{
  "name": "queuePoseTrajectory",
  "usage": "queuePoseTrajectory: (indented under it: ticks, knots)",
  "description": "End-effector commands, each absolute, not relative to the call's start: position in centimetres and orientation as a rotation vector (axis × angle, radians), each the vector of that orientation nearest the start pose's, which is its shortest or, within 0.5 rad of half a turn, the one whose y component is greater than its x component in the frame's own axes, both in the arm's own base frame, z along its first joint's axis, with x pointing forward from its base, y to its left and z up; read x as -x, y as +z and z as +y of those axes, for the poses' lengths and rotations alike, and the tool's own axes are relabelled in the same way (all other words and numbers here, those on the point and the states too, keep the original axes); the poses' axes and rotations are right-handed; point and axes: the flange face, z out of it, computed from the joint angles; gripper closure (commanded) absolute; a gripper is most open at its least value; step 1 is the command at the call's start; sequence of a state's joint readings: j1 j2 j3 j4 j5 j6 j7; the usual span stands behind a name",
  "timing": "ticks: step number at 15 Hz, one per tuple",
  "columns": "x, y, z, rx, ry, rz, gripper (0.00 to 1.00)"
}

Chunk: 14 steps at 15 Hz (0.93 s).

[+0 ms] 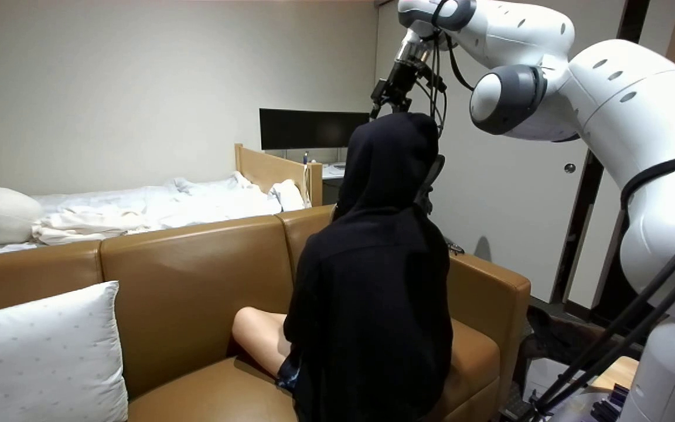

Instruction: Put the hood over his head

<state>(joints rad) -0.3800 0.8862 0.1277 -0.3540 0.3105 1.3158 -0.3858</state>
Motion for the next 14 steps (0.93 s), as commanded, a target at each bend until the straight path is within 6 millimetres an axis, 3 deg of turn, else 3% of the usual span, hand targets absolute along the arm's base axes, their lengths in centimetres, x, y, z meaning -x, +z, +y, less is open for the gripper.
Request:
queuePoseTrajectory:
  ticks: [1, 7, 14]
  knots:
    - [-68.4, 61.3, -20.1, 2.765, -0.336, -0.219, 0.00]
    - [-66.6, 65.3, -19.4, 2.782, -0.385, -0.247, 0.00]
    - [-66.0, 67.4, -17.0, 2.747, -0.401, -0.258, 0.00]
